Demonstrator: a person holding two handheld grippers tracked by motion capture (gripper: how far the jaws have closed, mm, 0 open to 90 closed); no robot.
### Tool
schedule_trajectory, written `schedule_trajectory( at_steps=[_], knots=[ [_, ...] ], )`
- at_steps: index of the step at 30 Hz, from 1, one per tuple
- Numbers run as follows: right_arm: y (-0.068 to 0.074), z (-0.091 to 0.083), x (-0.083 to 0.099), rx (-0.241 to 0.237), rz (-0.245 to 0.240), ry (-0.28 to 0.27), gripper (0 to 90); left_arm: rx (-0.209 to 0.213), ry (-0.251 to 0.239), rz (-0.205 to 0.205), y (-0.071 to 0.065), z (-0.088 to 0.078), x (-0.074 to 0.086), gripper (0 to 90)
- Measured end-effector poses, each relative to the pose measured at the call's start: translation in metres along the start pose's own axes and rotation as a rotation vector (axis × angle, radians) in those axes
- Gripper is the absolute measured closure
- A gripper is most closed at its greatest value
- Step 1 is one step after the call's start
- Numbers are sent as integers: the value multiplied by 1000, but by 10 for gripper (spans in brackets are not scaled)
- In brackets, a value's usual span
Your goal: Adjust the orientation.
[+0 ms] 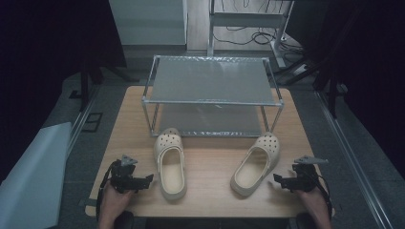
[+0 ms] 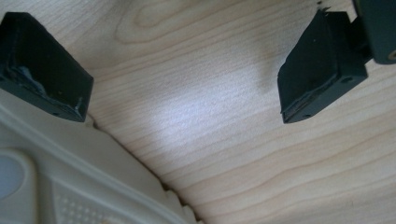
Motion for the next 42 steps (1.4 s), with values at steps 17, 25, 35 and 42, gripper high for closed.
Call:
schedule_trajectory(
  at_steps=[17, 25, 35, 42],
  knots=[
    [0, -3, -1, -9, 1, -22, 82, 44, -114, 16, -19, -36, -19, 113],
    [4, -1, -1, -17, -8, -22, 84, 70, -116, 63, -36, -22, -42, 82],
    [3, 0, -1, -23, -3, -13, 85, 14, -27, 117, -43, -1, -41, 84],
    [4, 1, 0, -23, -9, -5, 91, -38, -16, 102, -29, -13, -29, 105]
  ],
)
Point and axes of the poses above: each handheld gripper's, and its own axes: z roughly forward along the jaws, x roughly out of its underside, y roughly to its left, the point moved 2 cm from there along z, roughly forward along the jaws, and after that the axes turned 7 degrees about z, right-handed, at the moved point
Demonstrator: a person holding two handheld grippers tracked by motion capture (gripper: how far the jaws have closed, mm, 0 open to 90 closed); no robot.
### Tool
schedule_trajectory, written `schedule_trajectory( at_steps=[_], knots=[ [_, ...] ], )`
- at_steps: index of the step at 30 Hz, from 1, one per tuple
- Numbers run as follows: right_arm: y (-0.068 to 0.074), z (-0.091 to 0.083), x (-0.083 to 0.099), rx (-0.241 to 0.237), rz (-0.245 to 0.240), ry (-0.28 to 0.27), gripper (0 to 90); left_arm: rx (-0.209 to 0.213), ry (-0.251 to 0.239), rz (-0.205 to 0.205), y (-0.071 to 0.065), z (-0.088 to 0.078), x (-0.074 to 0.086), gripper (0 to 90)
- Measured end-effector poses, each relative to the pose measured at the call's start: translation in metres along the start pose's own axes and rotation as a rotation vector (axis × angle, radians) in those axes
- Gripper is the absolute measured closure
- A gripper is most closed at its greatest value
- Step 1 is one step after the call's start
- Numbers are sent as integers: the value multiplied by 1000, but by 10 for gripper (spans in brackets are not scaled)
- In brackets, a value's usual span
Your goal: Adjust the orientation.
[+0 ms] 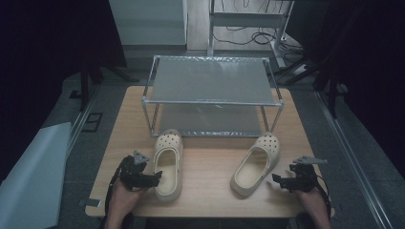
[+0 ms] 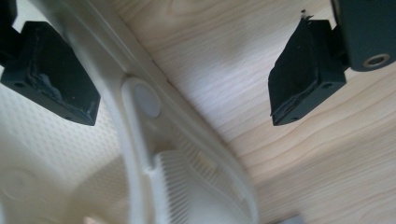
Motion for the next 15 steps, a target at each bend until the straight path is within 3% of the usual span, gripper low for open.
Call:
schedule_trajectory(
  at_steps=[15],
  knots=[
    [0, 2, 1, -2, 0, 13, 97, -91, 27, -25, 29, -12, 15, 139]
  ],
)
Point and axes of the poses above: each handheld gripper's, and its own axes: z roughly forward along the jaws, x roughly out of its underside, y roughly to its left, the point moved 2 cm from there along z, roughly forward along the jaws, and after that the axes turned 7 degrees about z, right-handed, at the moved point
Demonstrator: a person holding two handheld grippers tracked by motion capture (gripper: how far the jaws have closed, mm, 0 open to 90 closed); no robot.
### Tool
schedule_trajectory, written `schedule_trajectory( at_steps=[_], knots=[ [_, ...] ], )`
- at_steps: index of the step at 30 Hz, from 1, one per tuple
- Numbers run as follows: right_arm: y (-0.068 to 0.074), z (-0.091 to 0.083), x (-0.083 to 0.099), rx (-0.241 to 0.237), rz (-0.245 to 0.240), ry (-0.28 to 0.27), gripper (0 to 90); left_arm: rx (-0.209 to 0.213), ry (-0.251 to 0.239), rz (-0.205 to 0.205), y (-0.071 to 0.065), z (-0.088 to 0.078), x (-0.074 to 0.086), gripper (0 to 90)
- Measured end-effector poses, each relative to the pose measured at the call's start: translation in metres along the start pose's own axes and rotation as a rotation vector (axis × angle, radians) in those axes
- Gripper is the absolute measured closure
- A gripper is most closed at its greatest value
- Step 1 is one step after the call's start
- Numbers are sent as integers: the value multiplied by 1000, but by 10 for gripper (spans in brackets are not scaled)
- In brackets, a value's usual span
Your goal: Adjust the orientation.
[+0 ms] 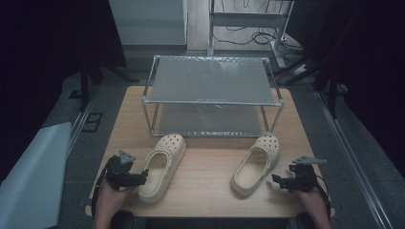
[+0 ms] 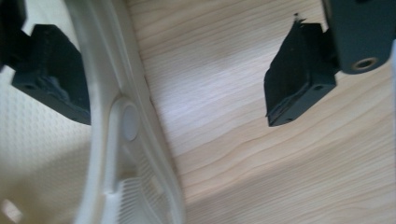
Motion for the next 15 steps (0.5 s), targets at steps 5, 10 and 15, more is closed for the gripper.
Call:
schedule_trajectory(
  at_steps=[5, 10, 15],
  knots=[
    [0, 1, 0, 0, -2, 3, 101, 38, -12, -23, 1, 2, 1, 149],
    [0, 1, 0, 0, -1, 3, 103, 66, -23, -32, 0, 1, -1, 193],
    [0, 1, 0, 4, -2, 6, 108, 106, -37, -37, -3, 3, -6, 251]
  ],
)
Point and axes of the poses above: each handheld gripper's, and its own axes: z roughly forward along the jaws, x roughly out of its underside, y roughly to its left, the point moved 2 cm from there along z, roughly forward along the jaws, and after that the axes turned 7 degrees about z, right-handed, at the moved point
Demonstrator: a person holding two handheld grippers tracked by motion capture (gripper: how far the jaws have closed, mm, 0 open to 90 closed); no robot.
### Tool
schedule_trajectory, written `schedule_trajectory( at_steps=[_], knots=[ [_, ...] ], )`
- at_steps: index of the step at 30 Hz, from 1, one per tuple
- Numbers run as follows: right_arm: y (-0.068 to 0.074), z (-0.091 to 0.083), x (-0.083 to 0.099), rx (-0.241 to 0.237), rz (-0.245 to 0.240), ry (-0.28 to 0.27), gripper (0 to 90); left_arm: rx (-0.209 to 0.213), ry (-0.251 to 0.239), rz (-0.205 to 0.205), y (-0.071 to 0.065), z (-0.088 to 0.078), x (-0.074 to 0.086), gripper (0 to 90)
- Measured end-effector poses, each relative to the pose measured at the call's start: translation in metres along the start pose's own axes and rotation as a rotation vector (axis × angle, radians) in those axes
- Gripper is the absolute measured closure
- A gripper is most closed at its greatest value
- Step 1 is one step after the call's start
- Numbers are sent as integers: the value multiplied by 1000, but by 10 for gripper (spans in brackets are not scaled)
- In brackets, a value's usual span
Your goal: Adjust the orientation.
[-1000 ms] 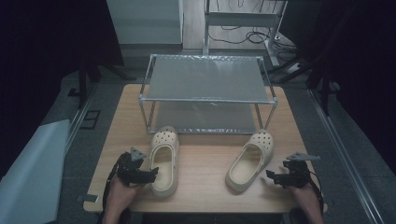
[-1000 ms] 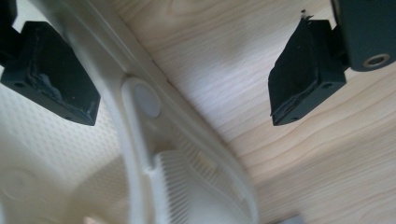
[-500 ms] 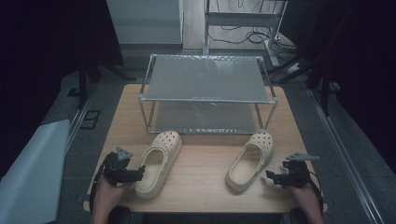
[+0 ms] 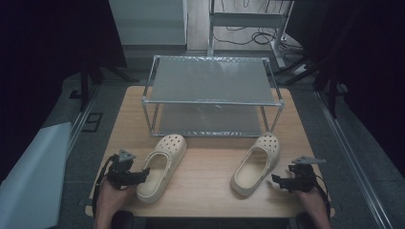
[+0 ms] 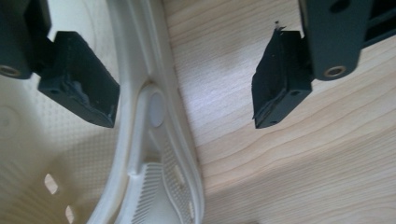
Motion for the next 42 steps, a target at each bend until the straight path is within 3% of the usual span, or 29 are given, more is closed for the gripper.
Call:
schedule_trajectory(
  at_steps=[5, 10, 16, 18, 24, 25, 29, 42],
  knots=[
    [0, 0, 0, -6, -4, -6, 109, 39, -5, 10, -5, 9, -10, 340],
    [0, 0, 0, -7, -1, -2, 109, 48, 2, 18, -7, 19, -19, 425],
    [0, 1, 0, -7, 1, 3, 112, 49, 18, -16, -1, 27, -24, 537],
    [0, 1, 0, -8, -2, 6, 111, 100, 16, -20, 1, 28, -25, 615],
    [-1, 1, 1, -9, 3, 7, 111, 78, 34, -48, 6, 28, -26, 734],
    [-1, 1, 0, -9, 2, 8, 112, 69, 36, -57, 8, 28, -26, 757],
    [-1, 2, 1, -10, -1, 11, 118, 127, 16, -131, 17, 27, -22, 767],
    [-1, 3, 1, -13, 0, 17, 121, 255, -22, -310, 35, 28, -15, 769]
  ],
)
Point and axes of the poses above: each handheld gripper's, and its own axes: z roughly forward along the jaws, x roughly out of its underside, y roughly to its left, the point moved 2 cm from there along z, roughly forward along the jaws, and after that the axes turned 7 degrees about z, right-handed, at the moved point
